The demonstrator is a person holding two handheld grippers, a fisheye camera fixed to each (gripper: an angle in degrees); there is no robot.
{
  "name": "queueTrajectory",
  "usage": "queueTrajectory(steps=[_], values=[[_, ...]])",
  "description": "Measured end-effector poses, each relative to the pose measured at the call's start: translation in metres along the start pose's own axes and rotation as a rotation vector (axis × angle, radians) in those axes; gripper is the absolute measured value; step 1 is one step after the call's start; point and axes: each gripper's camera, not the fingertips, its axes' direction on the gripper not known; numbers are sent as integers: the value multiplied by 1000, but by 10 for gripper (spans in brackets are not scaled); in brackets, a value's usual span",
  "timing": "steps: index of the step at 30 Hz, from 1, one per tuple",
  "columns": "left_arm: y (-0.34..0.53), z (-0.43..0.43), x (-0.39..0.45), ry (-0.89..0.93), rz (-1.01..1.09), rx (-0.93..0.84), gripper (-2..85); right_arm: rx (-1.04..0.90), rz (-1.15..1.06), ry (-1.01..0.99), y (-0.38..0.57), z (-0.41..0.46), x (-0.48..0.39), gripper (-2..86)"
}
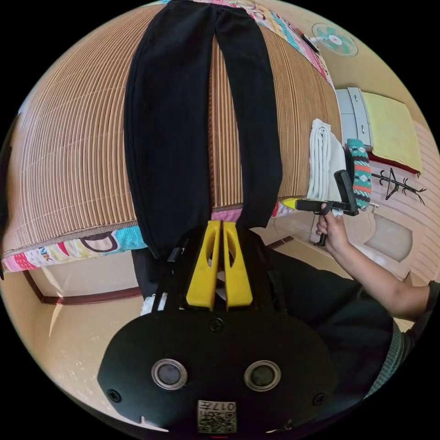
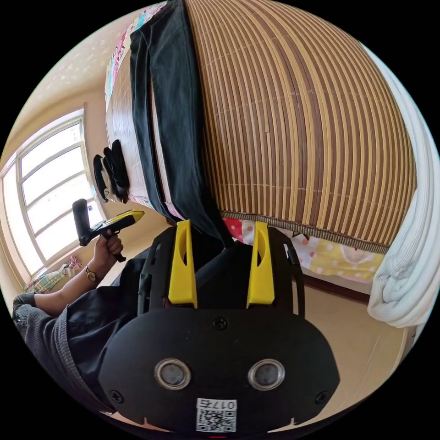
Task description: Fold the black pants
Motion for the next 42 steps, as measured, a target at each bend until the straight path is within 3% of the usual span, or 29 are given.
queueTrajectory(steps=[5,16,21,24,28,33,42], values=[[9,3,-5,7,5,-9,-6,36,-85,-166,7,6,-18,66],[32,-5,-31,33,-22,19,-5,6,35,-240,-17,42,-28,28],[43,-20,-44,28,41,3,-5,-20,-98,-502,-7,56,-52,11],[48,-34,-56,42,62,13,-5,-17,-44,-375,5,65,-68,10],[52,-50,-73,32,87,18,-6,188,18,-322,13,51,-84,24],[60,-74,-99,-11,116,26,-6,372,212,-120,-3,33,-84,115],[87,-94,-138,-68,137,4,-6,418,210,-150,-44,51,-98,128]])
